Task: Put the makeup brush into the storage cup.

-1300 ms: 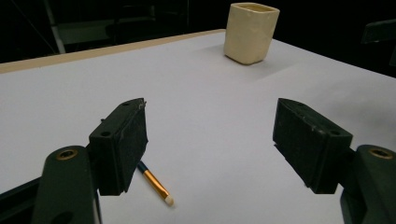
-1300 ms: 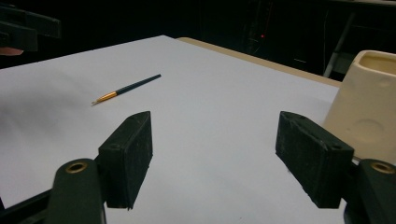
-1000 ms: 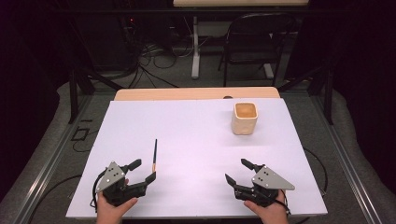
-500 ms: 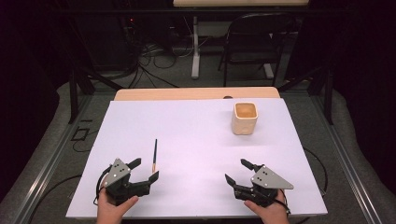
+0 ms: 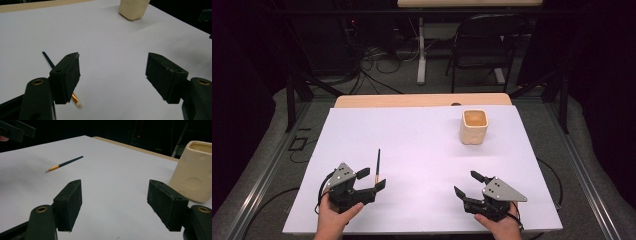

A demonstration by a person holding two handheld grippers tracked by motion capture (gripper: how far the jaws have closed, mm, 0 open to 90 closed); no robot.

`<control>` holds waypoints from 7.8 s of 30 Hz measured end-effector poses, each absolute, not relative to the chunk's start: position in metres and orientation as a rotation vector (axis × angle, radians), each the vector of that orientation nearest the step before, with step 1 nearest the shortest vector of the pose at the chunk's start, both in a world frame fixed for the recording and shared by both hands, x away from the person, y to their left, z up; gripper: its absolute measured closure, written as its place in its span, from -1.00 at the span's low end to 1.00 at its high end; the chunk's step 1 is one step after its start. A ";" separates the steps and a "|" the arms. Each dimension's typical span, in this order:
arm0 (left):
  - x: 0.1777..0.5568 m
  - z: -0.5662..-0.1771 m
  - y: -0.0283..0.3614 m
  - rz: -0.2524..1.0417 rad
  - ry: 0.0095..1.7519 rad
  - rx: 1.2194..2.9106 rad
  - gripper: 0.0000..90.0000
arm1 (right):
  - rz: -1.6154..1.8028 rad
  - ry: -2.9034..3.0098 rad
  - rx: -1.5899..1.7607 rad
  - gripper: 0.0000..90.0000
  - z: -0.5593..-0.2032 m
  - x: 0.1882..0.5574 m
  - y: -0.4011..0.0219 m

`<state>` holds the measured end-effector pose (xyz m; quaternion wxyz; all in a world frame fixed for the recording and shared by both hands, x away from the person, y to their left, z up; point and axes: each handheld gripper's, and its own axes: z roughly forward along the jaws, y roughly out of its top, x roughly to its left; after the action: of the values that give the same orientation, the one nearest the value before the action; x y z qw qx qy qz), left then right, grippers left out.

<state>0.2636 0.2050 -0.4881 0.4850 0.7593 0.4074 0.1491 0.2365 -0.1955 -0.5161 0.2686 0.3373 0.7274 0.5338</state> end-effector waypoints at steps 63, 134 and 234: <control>0.317 -0.463 0.201 0.323 1.322 2.038 -0.26 | 1.441 1.977 0.924 -0.39 -0.519 0.238 -0.195; 0.364 -0.485 0.186 0.204 1.655 2.163 0.22 | 1.438 1.996 0.936 -0.38 -0.521 0.240 -0.196; 0.401 -0.524 0.169 -0.030 1.957 2.235 0.71 | 1.451 1.997 0.928 -0.38 -0.522 0.241 -0.197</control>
<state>0.4005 0.1686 -0.5242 0.0851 0.7496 0.6564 -0.0100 0.2414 -0.1968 -0.5222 0.2497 0.3408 0.7332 0.5328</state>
